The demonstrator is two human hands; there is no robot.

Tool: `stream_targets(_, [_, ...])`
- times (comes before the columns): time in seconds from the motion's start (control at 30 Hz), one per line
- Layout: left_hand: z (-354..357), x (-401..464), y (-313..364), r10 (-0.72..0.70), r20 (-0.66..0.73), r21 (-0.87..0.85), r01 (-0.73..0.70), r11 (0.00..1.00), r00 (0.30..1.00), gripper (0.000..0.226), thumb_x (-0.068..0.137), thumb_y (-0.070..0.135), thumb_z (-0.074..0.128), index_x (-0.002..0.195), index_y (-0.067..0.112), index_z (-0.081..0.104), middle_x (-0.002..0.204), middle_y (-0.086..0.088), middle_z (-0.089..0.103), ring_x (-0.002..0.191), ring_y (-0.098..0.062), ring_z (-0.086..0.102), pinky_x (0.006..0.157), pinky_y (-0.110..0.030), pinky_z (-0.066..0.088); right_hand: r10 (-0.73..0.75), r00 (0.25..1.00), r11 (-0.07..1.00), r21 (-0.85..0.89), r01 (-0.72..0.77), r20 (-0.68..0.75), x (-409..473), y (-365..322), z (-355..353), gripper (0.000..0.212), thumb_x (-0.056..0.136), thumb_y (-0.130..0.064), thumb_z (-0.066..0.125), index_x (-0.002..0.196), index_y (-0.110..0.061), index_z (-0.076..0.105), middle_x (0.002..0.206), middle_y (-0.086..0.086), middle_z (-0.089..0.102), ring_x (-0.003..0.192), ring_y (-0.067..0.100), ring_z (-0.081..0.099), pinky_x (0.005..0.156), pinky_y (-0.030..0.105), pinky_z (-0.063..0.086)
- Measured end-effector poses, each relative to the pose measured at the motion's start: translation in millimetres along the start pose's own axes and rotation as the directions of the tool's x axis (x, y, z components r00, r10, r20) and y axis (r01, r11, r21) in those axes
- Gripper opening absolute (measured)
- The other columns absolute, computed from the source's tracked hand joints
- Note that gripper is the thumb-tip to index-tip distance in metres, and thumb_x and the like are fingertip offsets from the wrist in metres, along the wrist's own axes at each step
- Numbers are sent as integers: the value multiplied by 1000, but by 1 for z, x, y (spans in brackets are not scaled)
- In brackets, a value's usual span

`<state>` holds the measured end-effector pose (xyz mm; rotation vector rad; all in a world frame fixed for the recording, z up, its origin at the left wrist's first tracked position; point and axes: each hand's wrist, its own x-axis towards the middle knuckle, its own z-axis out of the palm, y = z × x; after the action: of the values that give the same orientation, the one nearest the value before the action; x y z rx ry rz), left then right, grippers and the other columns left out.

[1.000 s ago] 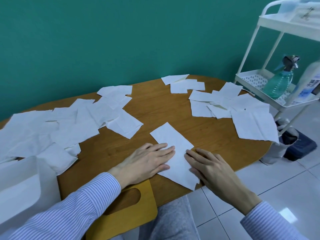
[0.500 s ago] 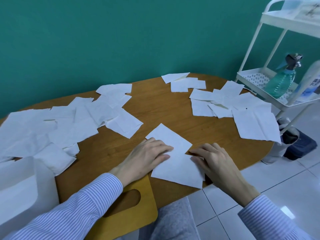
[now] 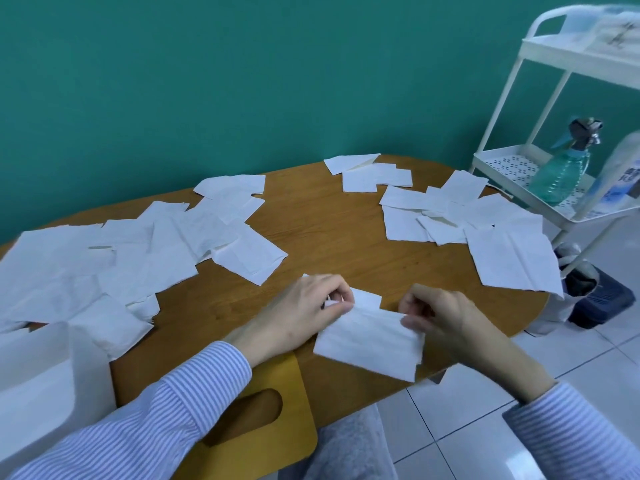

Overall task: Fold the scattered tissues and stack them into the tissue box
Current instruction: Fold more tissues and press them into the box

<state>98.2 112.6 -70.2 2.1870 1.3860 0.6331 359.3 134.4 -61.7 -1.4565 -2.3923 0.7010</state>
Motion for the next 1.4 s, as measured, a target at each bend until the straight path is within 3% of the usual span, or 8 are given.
stream_targets(0.1, [-30,6,3,29,-61,0,-29,1000,998,10,99,31,58,95,28,66,91,15,65,91,-8,60,76,-23,44,-7,999,969,246,-6,51,10,-17,-16,15,88,-20,72,93,-32,65,72,-8,66,70,2,60,66,16,47])
stream_targets(0.2, [-54,18,-8,-4,-45,54,7,999,999,10,98,32,61,96,27,69,93,17,67,93,-3,60,78,-22,46,-15,993,951,308,-21,115,28,-30,-17,14,88,-22,73,99,-28,68,74,-6,65,68,1,58,66,18,48])
stream_targets(0.43, [-41,37,-52,-166,94,131,154,979,982,11,95,36,65,102,31,72,94,15,68,90,-1,59,79,-27,49,128,976,978,142,-154,178,66,-27,12,24,87,-23,74,107,-31,64,88,-5,63,78,8,59,66,21,47])
stream_targets(0.57, [-23,32,-64,-189,91,152,174,973,978,15,97,39,62,108,32,68,91,22,59,89,3,55,74,-23,41,150,972,985,60,-163,181,72,-20,29,32,89,-25,71,117,-30,56,91,-6,59,82,10,59,66,20,47])
stream_targets(0.67, [-18,29,-67,-177,82,181,160,970,981,9,97,40,62,104,35,62,91,20,54,89,1,51,74,-24,41,144,978,987,48,-152,152,74,-18,37,25,90,-24,70,108,-31,56,93,-8,57,83,8,57,65,21,43])
stream_targets(0.9, [-18,27,-66,-126,50,189,115,975,991,10,96,42,61,95,33,59,103,19,49,99,-2,44,81,-27,45,26,994,989,-147,-10,109,84,-23,30,15,89,-23,67,93,-32,55,98,-8,48,92,15,44,78,30,39])
stream_targets(1.17, [-48,16,-49,-66,-32,135,70,988,997,16,96,41,62,85,30,61,90,19,64,92,-3,51,77,-23,41,-203,977,978,57,199,63,81,-34,8,17,90,-17,67,86,-32,58,82,-11,62,80,9,58,68,32,48])
stream_targets(1.4, [-99,-16,-11,-26,-103,120,38,992,994,14,99,35,59,87,27,58,92,18,64,95,-4,55,77,-17,41,-337,940,939,56,340,-50,79,-83,-36,15,90,-15,69,96,-29,70,93,-14,70,92,-5,60,75,11,46])
